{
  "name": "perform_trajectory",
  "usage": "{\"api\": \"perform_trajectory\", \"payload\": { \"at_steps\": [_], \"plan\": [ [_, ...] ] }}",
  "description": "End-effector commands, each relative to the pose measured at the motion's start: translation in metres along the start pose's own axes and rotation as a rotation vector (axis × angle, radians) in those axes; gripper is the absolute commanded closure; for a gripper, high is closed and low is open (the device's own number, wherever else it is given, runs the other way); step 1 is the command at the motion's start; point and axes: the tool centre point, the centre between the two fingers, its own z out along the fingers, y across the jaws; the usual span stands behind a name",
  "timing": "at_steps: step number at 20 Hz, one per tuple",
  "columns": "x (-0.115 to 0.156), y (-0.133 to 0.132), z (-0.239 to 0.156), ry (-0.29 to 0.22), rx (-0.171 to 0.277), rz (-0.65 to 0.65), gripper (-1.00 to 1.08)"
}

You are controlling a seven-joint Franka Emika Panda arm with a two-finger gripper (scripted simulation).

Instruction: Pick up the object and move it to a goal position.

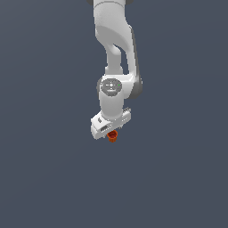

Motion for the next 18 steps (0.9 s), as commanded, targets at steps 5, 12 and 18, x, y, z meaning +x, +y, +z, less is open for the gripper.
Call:
{"api": "perform_trajectory", "payload": {
  "at_steps": [5, 12, 18],
  "plan": [
    [0.0, 0.0, 0.004, 0.0, 0.0, -0.004, -0.92],
    [-0.001, -0.001, 0.036, 0.001, 0.0, -0.007, -0.92],
    [0.0, 0.0, 0.051, 0.001, 0.0, -0.008, -0.92]
  ]
}}
